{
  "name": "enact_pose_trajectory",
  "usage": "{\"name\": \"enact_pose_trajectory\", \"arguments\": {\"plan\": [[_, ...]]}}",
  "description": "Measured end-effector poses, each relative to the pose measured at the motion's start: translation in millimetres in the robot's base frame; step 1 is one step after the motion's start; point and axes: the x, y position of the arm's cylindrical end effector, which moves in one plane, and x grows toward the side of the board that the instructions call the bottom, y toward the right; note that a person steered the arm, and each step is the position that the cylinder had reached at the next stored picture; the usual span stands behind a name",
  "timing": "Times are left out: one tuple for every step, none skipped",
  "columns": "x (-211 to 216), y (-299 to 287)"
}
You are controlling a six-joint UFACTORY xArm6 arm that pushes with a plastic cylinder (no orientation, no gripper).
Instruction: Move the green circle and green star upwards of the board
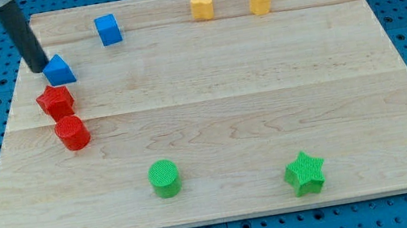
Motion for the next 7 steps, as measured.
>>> {"name": "enact_pose_trajectory", "arguments": {"plan": [[0.0, -17.6], [4.3, -31.3], [25.8, -45.4], [90.4, 4.0], [138.0, -3.1], [229.7, 40.4], [272.6, 124.9]]}}
